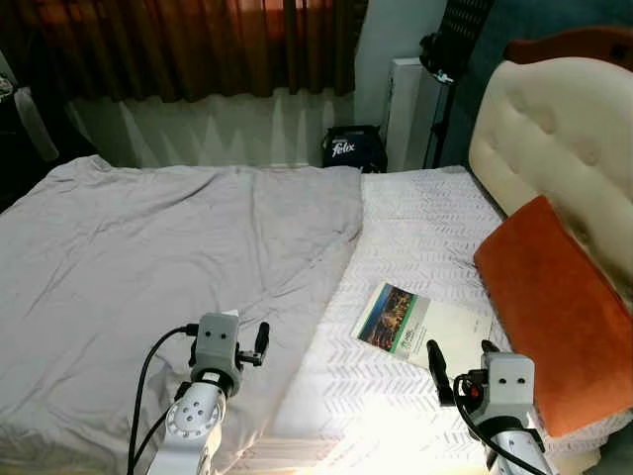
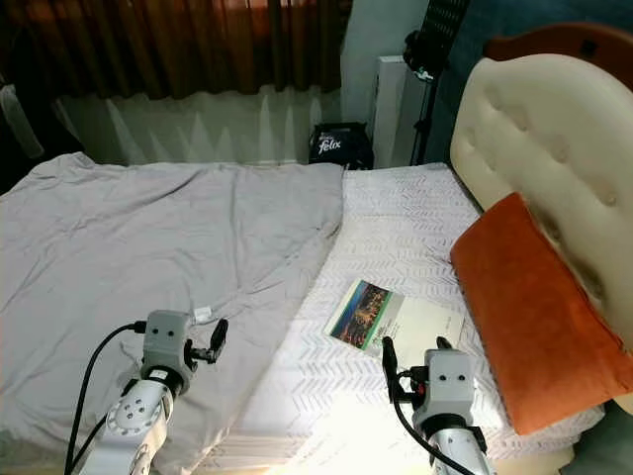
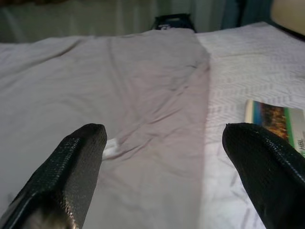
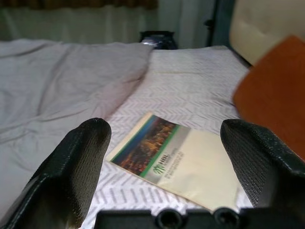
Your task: Clean up the room
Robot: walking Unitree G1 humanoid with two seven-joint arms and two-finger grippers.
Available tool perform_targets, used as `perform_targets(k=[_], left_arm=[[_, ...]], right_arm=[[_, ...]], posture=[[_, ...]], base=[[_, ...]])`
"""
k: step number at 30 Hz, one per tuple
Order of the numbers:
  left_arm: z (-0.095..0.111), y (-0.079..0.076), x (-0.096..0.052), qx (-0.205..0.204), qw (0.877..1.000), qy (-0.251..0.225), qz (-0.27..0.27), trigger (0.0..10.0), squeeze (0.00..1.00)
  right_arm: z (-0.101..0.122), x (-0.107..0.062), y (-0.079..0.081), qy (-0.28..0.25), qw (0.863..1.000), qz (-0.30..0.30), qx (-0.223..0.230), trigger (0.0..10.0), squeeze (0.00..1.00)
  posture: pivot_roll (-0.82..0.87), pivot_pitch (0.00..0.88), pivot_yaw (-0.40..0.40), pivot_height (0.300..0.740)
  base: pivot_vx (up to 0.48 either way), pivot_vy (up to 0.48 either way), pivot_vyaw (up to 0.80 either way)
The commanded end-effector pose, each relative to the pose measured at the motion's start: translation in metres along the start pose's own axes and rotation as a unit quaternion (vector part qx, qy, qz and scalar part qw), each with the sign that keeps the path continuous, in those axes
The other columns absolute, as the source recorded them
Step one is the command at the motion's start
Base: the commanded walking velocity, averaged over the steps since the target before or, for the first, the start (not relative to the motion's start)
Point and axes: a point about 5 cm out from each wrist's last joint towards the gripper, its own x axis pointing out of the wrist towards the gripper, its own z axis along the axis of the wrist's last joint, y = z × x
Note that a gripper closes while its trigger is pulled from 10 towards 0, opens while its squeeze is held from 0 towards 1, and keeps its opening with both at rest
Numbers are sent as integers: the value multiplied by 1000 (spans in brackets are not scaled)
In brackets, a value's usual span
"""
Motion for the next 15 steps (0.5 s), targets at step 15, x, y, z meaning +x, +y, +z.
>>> perform_targets(k=[15], left_arm=[[0, 21, 10, 41, 999, 19, 18, 10000, 0]], right_arm=[[-1, 5, 9, 2, 1000, 12, 14, 10000, 0]], posture=[[-53, 0, 44, 740]], base=[[0, 448, 100]])
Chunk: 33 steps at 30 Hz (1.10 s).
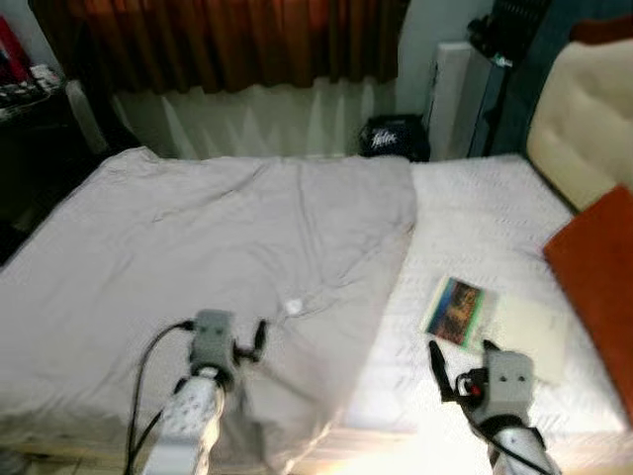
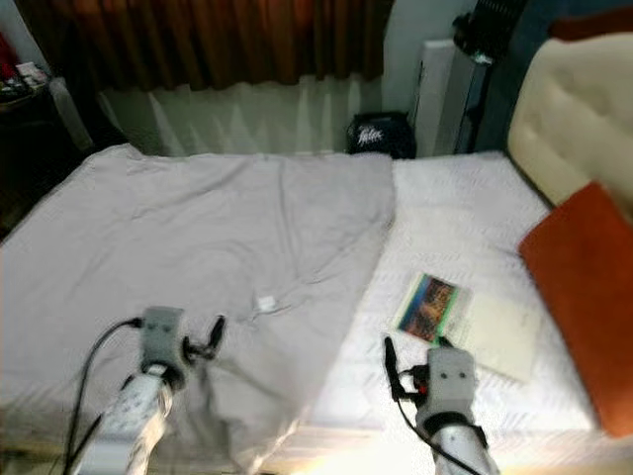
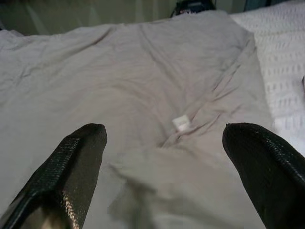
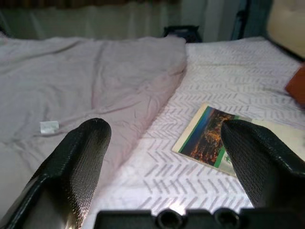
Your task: Clean up the room
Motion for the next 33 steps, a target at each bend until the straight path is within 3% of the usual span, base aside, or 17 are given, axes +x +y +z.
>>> perform_targets(k=[1, 4, 8, 14, 17, 20, 22, 23, 25, 26, 28, 29, 31, 32, 33], left_arm=[[3, 9, 4, 24, 1000, 0, 15, 10000, 0], [4, 13, 8, 30, 999, -1, 29, 10000, 0], [6, 22, 18, 3, 999, 1, 52, 10000, 0], [11, 21, 25, 36, 999, -20, 35, 10000, 0], [19, 19, 37, 82, 996, -38, 23, 10000, 0], [22, 21, 42, 101, 994, -36, 27, 10000, 0], [28, 13, 46, 120, 992, -47, 0, 10000, 0], [28, 8, 46, 129, 990, -54, -18, 10000, 0], [13, -9, 35, 204, 974, -56, -83, 10000, 0], [6, -7, 28, 240, 964, -62, -93, 10000, 0], [3, -5, 23, 261, 958, -68, -99, 10000, 0], [3, -5, 23, 261, 958, -68, -99, 10000, 0], [4, 23, 27, 180, 982, -46, -36, 10000, 0], [6, 32, 32, 153, 988, -36, -13, 10000, 0], [6, 32, 32, 153, 988, -36, -13, 10000, 0]], right_arm=[[3, 2, 5, -7, 1000, 5, 9, 10000, 0], [3, 1, 4, -7, 1000, 4, 11, 10000, 0], [2, 0, 4, -8, 1000, 10, 14, 10000, 0], [7, 1, 9, -20, 999, 30, 17, 10000, 0], [10, -5, 16, -23, 998, 61, 7, 10000, 0], [10, -8, 17, -21, 997, 68, 0, 10000, 0], [13, -13, 15, -23, 997, 69, -3, 10000, 0], [15, -14, 14, -26, 997, 67, -3, 10000, 0], [19, -19, 10, -32, 998, 56, 4, 10000, 0], [19, -24, 8, -29, 998, 52, 8, 10000, 0], [19, -28, 7, -28, 998, 50, 11, 10000, 0], [19, -28, 7, -28, 998, 50, 11, 10000, 0], [16, -43, 5, -10, 998, 56, 11, 10000, 0], [15, -50, 4, -1, 998, 57, 11, 10000, 0], [15, -50, 4, -1, 998, 57, 11, 10000, 0]], posture=[[-53, 0, 44, 740], [-55, 0, 41, 740], [-63, 0, 37, 740], [-67, 0, 18, 740], [-84, 0, 5, 740], [-111, 0, 2, 740], [-144, 0, 17, 740], [-146, 0, 20, 740], [-162, 0, 34, 740], [-172, 17, 32, 740], [-173, 32, 26, 740], [-173, 32, 26, 740], [-184, 85, 7, 740], [-199, 130, -8, 740], [-199, 130, -8, 740]], base=[[0, 0, 0], [0, 0, 0], [0, 0, 0], [0, 0, 0], [0, 0, 0], [0, 0, 0], [0, 0, 0], [0, 0, 0], [0, 0, 0], [0, 0, 0], [0, 0, 0], [0, 0, 0], [0, 0, 0], [0, 0, 0], [0, 0, 0]])
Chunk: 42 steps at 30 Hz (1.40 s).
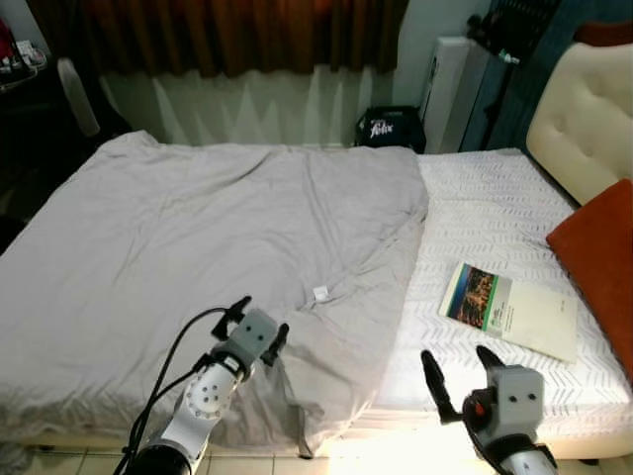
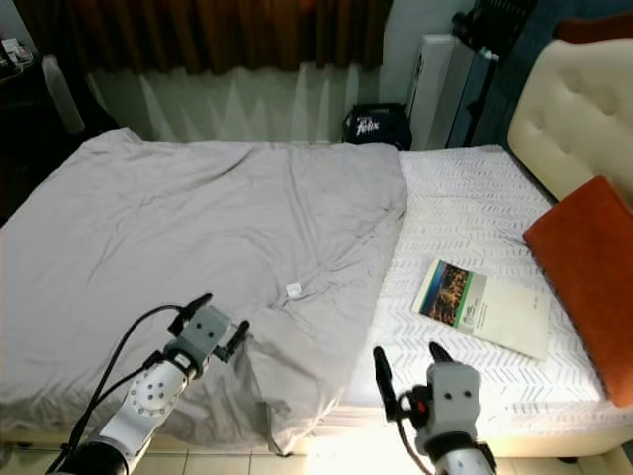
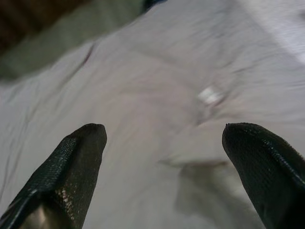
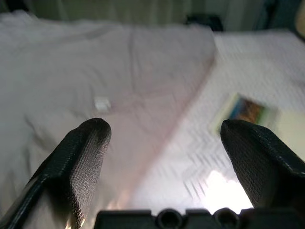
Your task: Clean up the room
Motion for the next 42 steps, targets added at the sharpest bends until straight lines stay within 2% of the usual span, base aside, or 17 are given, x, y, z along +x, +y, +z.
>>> perform_targets(k=[1, 2, 3, 7, 9, 10, 12, 13, 14, 15, 22, 26, 30, 33, 34, 35, 42], left_arm=[[3, 10, 6, -32, 999, 5, 25, 10000, 0], [3, 10, 6, -32, 999, 5, 25, 10000, 0], [6, 15, 12, -39, 998, 16, 45, 10000, 0], [8, 18, 15, -42, 997, 22, 58, 10000, 0], [6, 20, 20, -62, 993, 59, 78, 10000, 0], [6, 20, 20, -62, 993, 59, 78, 10000, 0], [5, 15, 23, -102, 989, 80, 75, 10000, 0], [5, 15, 23, -102, 989, 80, 75, 10000, 0], [7, 16, 26, -145, 982, 82, 88, 10000, 0], [8, 18, 27, -155, 979, 85, 97, 10000, 0], [10, 23, 28, -156, 978, 86, 109, 10000, 0], [22, 28, 35, -156, 981, 69, 98, 10000, 0], [26, 26, 37, -159, 981, 61, 90, 10000, 0], [52, 16, 48, -155, 987, 5, 48, 10000, 0], [52, 16, 48, -155, 987, 5, 48, 10000, 0], [65, 14, 49, -146, 987, -51, 40, 10000, 0], [82, 6, 41, -156, 977, -148, 7, 10000, 0]], right_arm=[[6, -4, 0, -3, 1000, 7, 2, 10000, 0], [6, -4, 0, -3, 1000, 7, 2, 10000, 0], [7, -13, 1, 7, 1000, 10, -1, 10000, 0], [9, -21, 2, 13, 1000, 12, -3, 10000, 0], [16, -41, 5, 33, 999, 19, -11, 10000, 0], [16, -41, 5, 33, 999, 19, -11, 10000, 0], [23, -59, 10, 48, 998, 25, -12, 10000, 0], [23, -59, 10, 48, 998, 25, -12, 10000, 0], [31, -78, 14, 60, 998, 25, -13, 10000, 0], [33, -84, 16, 66, 997, 25, -12, 10000, 0], [44, -109, 24, 90, 995, 30, -8, 10000, 0], [60, -150, 34, 146, 989, 18, 2, 10000, 0], [60, -155, 34, 155, 988, 15, 2, 10000, 0], [60, -168, 37, 178, 984, 8, 6, 10000, 0], [60, -168, 37, 178, 984, 8, 6, 10000, 0], [59, -170, 41, 184, 983, 8, 11, 10000, 0], [56, -174, 44, 187, 982, 8, 18, 10000, 0]], posture=[[-199, 130, -8, 740], [-199, 130, -8, 740], [-239, 212, -40, 740], [-247, 225, -43, 740], [-299, 333, -81, 740], [-299, 333, -81, 740], [-329, 377, -94, 740], [-329, 377, -94, 740], [-366, 435, -103, 740], [-371, 444, -103, 740], [-401, 493, -107, 740], [-469, 555, -120, 740], [-471, 560, -121, 740], [-462, 586, -115, 740], [-462, 586, -115, 740], [-447, 583, -100, 740], [-418, 585, -86, 740]], base=[[0, 0, 0], [0, 0, 0], [0, 0, 0], [0, 0, 0], [0, 0, 0], [0, 0, 0], [0, 0, 0], [0, 0, 0], [0, 0, 0], [0, 0, 0], [0, 0, 0], [0, 0, 0], [0, 0, 0], [0, 0, 0], [0, 0, 0], [0, 0, 0], [0, 0, 0]])
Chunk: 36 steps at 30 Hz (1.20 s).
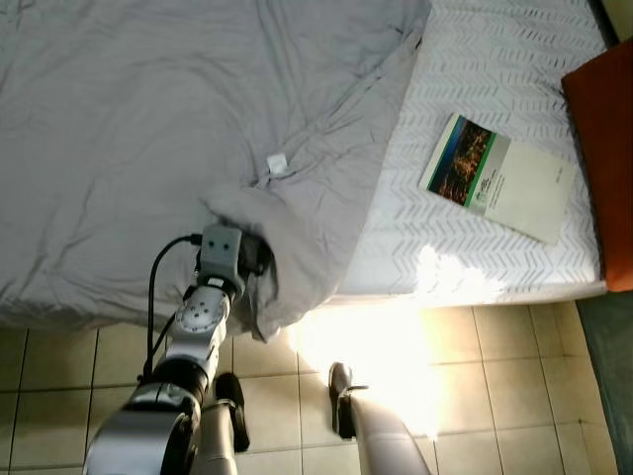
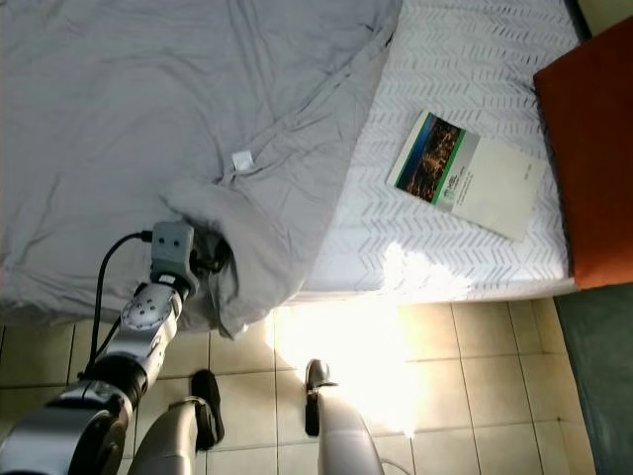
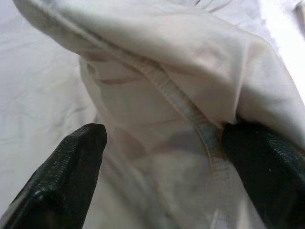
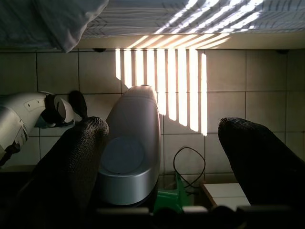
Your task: Clean up the room
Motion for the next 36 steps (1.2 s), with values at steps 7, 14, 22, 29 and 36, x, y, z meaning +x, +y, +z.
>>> perform_targets(k=[7, 14, 22, 29, 36], left_arm=[[-8, -16, -24, -31, 999, -25, -24, 10000, 0], [5, -32, -26, -64, 996, -47, -31, 10000, 0], [-12, -28, -25, -70, 997, -4, -22, 10000, 0], [-33, -10, -34, -48, 997, 53, 17, 10000, 0], [-51, 23, -36, -27, 988, 129, 84, 10000, 0]], right_arm=[[-13, 3, 2, 13, 1000, 7, 4, 10000, 0], [-14, 3, 2, 11, 1000, 7, 2, 10000, 0], [-15, -1, 1, 19, 1000, 4, -2, 10000, 0], [-17, -3, -1, 26, 1000, 5, -3, 10000, 0], [-16, -8, -1, 35, 999, 9, -9, 10000, 0]], posture=[[-385, 574, -76, 740], [-388, 568, -80, 740], [-406, 580, -96, 740], [-407, 589, -102, 740], [-424, 591, -124, 740]], base=[[0, 0, 0], [0, 0, 0], [0, 0, 0], [0, 0, 0], [0, 0, 0]])
